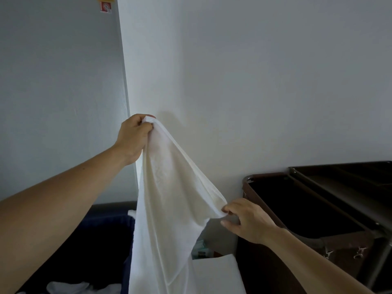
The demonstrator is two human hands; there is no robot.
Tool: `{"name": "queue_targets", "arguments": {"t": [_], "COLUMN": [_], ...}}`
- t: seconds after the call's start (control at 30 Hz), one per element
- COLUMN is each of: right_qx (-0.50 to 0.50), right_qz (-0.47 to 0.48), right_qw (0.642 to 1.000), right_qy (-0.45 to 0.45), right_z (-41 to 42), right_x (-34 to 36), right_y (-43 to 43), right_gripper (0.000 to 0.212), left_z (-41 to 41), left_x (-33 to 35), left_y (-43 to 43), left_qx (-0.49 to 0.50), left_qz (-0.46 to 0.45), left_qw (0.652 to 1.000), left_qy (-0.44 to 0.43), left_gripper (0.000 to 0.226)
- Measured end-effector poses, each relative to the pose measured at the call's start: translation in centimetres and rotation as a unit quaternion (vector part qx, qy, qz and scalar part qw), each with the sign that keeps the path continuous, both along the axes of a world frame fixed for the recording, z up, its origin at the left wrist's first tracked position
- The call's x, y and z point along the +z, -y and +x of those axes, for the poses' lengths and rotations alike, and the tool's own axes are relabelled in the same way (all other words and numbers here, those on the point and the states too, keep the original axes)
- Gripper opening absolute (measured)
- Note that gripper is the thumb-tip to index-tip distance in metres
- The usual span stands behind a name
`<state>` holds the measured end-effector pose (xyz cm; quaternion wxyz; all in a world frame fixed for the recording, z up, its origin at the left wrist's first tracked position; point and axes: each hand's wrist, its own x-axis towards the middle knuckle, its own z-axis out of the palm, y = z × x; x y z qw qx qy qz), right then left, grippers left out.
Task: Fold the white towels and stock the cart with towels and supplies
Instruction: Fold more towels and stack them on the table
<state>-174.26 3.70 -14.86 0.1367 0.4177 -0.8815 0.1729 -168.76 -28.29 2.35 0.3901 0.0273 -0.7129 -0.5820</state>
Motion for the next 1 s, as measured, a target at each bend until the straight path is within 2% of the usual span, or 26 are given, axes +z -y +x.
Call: {"name": "queue_targets", "arguments": {"t": [0.1, 0.23, 0.3, 0.43, 0.5, 0.6, 0.67, 0.7, 0.77, 0.83, 0.87, 0.93, 1.0], "right_qx": [-0.017, 0.017, 0.022, -0.054, -0.104, -0.132, -0.132, -0.137, -0.165, -0.196, -0.194, -0.144, -0.077], "right_qz": [0.063, 0.094, 0.086, -0.119, -0.204, -0.301, -0.332, -0.339, -0.307, -0.269, -0.273, -0.353, -0.469], "right_qw": [0.998, 0.994, 0.993, 0.985, 0.971, 0.944, 0.934, 0.931, 0.937, 0.942, 0.94, 0.914, 0.856], "right_qy": [0.022, 0.062, 0.084, 0.113, 0.066, -0.009, -0.002, 0.012, 0.026, 0.04, 0.062, 0.138, 0.202], "right_z": [0.3, 1.4, 1.9, 0.8, -0.6, -1.3, -2.0, -2.1, -2.3, -2.3, -2.5, -1.9, -0.6], "right_x": [0.7, 2.2, 3.1, 7.4, 11.1, 17.7, 21.5, 23.1, 25.0, 25.3, 25.3, 25.6, 26.0], "right_y": [0.6, 0.9, 0.4, -2.2, -2.6, -1.6, -1.2, -1.0, -0.5, -0.2, -0.1, 0.0, 0.7], "right_gripper": [0.04, 0.021, 0.023, 0.038, 0.037, 0.023, 0.055, 0.056, 0.018, 0.033, 0.031, 0.018, 0.009], "left_z": [0.6, 1.3, 1.8, 3.1, 3.5, 3.5, 3.6, 3.6, 3.7, 3.8, 3.9, 4.1, 4.0], "left_x": [1.0, 1.7, 1.6, 1.7, 2.3, 4.4, 6.2, 6.8, 7.1, 6.5, 6.2, 6.0, 6.9], "left_y": [-0.7, -0.4, 0.1, 2.3, 3.2, 4.2, 4.7, 5.0, 5.5, 5.6, 5.6, 5.4, 5.2], "left_qx": [-0.029, -0.039, -0.014, 0.045, 0.078, 0.115, 0.138, 0.145, 0.154, 0.171, 0.177, 0.169, 0.153], "left_qz": [-0.018, -0.06, -0.092, -0.168, -0.197, -0.203, -0.206, -0.207, -0.206, -0.235, -0.254, -0.253, -0.18], "left_qw": [0.999, 0.997, 0.996, 0.984, 0.975, 0.971, 0.968, 0.967, 0.966, 0.955, 0.949, 0.951, 0.972], "left_qy": [-0.011, -0.012, -0.003, 0.044, 0.067, 0.048, 0.031, 0.029, 0.038, 0.061, 0.067, 0.053, -0.001], "left_gripper": [0.029, 0.027, 0.027, 0.026, 0.019, 0.011, 0.009, 0.009, 0.008, 0.01, 0.012, 0.011, 0.006]}}
